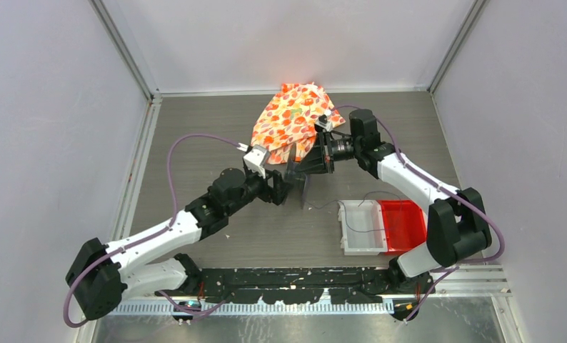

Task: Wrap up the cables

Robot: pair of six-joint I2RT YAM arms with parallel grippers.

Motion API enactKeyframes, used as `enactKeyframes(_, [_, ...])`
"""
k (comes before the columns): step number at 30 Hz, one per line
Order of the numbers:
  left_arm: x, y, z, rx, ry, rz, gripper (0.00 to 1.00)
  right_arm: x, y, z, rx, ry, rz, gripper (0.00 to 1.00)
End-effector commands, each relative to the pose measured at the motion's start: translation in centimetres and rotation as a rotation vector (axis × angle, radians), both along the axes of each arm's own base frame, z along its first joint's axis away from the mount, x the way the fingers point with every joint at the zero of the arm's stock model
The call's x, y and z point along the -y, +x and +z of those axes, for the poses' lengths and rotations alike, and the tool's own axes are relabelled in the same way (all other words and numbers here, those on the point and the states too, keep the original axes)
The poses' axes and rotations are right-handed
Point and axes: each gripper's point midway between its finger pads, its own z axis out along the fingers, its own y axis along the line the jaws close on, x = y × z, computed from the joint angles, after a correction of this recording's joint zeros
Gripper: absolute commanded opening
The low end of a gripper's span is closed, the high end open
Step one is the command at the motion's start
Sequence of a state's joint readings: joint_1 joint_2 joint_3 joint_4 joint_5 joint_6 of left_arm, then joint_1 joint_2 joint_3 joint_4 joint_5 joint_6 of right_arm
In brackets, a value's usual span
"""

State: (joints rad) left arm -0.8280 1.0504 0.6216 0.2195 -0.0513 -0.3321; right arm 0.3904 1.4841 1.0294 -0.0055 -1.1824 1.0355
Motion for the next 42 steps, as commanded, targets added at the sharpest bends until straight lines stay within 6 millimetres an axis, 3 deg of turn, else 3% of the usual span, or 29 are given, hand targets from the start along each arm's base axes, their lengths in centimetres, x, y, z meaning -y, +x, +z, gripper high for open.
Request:
enactKeyframes(1, [0.7,0.7,1.9,0.058,-0.04,-0.012,0.74,-0.2,0.5,1.0,0.039,0.043,0.017,0.01])
enactKeyframes(18, [2.6,2.9,2.7,0.098,-0.037,0.045,0.65,-0.5,1.1,0.7,0.017,0.052,0.005,0.01])
enactKeyframes(28, [1.7,3.3,3.5,0.183,0.015,0.181,0.61,-0.5,1.2,0.9,0.014,0.052,-0.008,0.01])
enactKeyframes(36, [1.4,3.9,3.1,0.202,0.02,0.22,0.52,-0.4,1.1,0.9,0.012,0.051,-0.012,0.01])
enactKeyframes(42, [2.0,3.9,2.2,0.18,0.052,0.197,0.53,-0.4,1.1,0.8,0.012,0.05,-0.017,0.0])
